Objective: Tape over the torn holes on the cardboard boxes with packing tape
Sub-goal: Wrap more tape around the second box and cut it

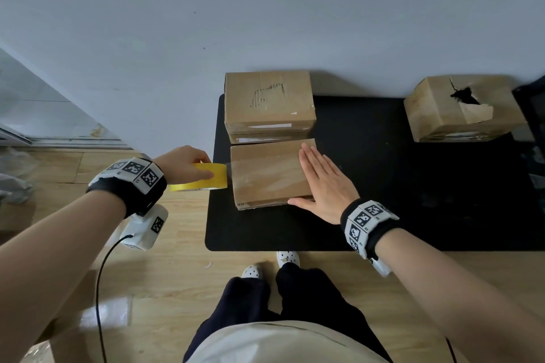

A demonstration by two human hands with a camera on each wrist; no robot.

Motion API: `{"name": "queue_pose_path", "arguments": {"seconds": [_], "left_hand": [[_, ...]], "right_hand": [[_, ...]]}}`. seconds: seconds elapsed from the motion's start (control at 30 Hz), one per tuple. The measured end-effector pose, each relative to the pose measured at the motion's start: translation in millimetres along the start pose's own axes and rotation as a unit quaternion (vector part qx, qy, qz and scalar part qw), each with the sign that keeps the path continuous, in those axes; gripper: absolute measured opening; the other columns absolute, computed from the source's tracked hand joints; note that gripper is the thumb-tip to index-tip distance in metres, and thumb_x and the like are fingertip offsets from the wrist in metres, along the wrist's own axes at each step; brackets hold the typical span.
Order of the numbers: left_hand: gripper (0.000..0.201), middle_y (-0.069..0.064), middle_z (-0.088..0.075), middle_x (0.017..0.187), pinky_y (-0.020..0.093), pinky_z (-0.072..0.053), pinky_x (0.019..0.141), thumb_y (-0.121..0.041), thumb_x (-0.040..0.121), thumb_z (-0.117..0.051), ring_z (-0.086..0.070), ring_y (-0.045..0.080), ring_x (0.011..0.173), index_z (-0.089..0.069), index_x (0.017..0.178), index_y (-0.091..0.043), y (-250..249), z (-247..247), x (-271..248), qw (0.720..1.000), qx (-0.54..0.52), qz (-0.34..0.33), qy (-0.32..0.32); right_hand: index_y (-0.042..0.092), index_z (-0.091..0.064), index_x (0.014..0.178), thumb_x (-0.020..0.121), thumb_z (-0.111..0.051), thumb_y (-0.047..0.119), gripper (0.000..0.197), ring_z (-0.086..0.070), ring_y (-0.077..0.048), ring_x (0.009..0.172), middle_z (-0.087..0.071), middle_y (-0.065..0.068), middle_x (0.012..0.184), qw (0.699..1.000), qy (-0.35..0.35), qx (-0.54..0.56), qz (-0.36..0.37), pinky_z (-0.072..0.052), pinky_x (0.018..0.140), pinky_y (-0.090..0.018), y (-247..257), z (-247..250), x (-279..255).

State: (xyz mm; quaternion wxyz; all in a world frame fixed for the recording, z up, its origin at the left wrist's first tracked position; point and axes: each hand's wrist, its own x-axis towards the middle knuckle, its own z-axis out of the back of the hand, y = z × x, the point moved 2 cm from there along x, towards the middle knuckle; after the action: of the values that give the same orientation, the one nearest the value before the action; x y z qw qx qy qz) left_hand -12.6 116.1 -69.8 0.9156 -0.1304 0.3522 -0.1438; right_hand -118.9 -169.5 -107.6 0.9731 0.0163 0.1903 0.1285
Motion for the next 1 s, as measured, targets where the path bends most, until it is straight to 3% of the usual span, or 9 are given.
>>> {"name": "queue_pose_path", "arguments": {"seconds": [0.13,0.27,0.37,0.5,0.63,0.87,1.0], "left_hand": [[0.03,0.008,-0.059,0.104,0.028,-0.038,0.079,-0.026,0.089,-0.057,-0.052,0.02,0.093,-0.06,0.113,-0.008,-2.6,0.2,-0.5,1.0,-0.012,-0.003,-0.004],[0.03,0.006,-0.059,0.105,0.028,-0.038,0.08,-0.023,0.089,-0.055,-0.051,0.018,0.093,-0.06,0.115,-0.009,-3.0,-0.9,-0.7,1.0,-0.019,-0.007,-0.003],[0.031,0.004,-0.058,0.105,0.028,-0.038,0.081,-0.023,0.089,-0.055,-0.05,0.017,0.094,-0.06,0.117,-0.011,-2.6,-1.1,-3.4,1.0,-0.028,-0.012,-0.005],[0.032,0.003,-0.058,0.104,0.027,-0.039,0.083,-0.025,0.09,-0.054,-0.05,0.017,0.094,-0.06,0.118,-0.011,-3.2,0.1,-7.1,0.999,-0.034,-0.016,-0.01],[0.032,0.006,-0.06,0.111,0.028,-0.04,0.084,-0.027,0.09,-0.054,-0.051,0.017,0.094,-0.061,0.118,-0.012,-2.6,4.0,-11.5,0.999,-0.029,-0.019,-0.011],[0.028,0.0,-0.063,0.089,0.026,-0.042,0.073,-0.04,0.085,-0.061,-0.056,0.017,0.087,-0.067,0.097,-0.015,-3.1,49.4,-26.6,0.998,-0.044,-0.042,-0.018],[0.047,-0.002,-0.06,0.075,0.026,-0.04,0.068,-0.059,0.069,-0.064,-0.052,0.013,0.072,-0.068,0.082,-0.014,-24.5,83.9,-37.9,0.997,-0.03,-0.062,-0.021]], "right_hand": [[0.005,0.021,0.147,0.074,-0.021,0.084,0.116,0.017,-0.019,0.146,0.028,-0.011,0.155,1.0,0.018,0.007,-0.016,0.0,0.121,-0.035,-4.4,9.1,-5.0],[0.006,0.016,0.149,0.073,-0.04,0.083,0.122,0.016,-0.021,0.145,0.025,-0.011,0.156,0.996,0.012,0.023,0.081,0.009,0.113,-0.032,37.7,34.7,16.6],[0.006,0.012,0.15,0.07,-0.056,0.077,0.127,0.015,-0.024,0.146,0.02,-0.013,0.158,0.991,0.019,0.006,0.129,0.009,0.114,-0.033,77.2,49.7,48.4],[0.008,0.007,0.151,0.063,-0.066,0.076,0.133,0.004,-0.029,0.147,0.005,-0.015,0.16,0.989,0.062,-0.058,0.12,-0.002,0.12,-0.042,98.3,55.4,73.2],[0.011,-0.001,0.152,0.062,-0.07,0.071,0.128,-0.011,-0.03,0.145,-0.012,-0.015,0.157,0.987,0.065,-0.096,0.111,-0.016,0.118,-0.046,102.4,60.4,74.4],[0.019,-0.011,0.151,0.062,-0.07,0.068,0.118,-0.023,-0.03,0.14,-0.019,-0.012,0.153,0.991,0.016,-0.052,0.118,-0.024,0.114,-0.043,93.9,94.4,58.1],[0.022,-0.018,0.149,0.06,-0.076,0.063,0.114,-0.03,-0.027,0.135,-0.023,-0.006,0.149,0.994,-0.001,0.043,0.105,-0.027,0.113,-0.044,81.8,118.5,47.0]]}}
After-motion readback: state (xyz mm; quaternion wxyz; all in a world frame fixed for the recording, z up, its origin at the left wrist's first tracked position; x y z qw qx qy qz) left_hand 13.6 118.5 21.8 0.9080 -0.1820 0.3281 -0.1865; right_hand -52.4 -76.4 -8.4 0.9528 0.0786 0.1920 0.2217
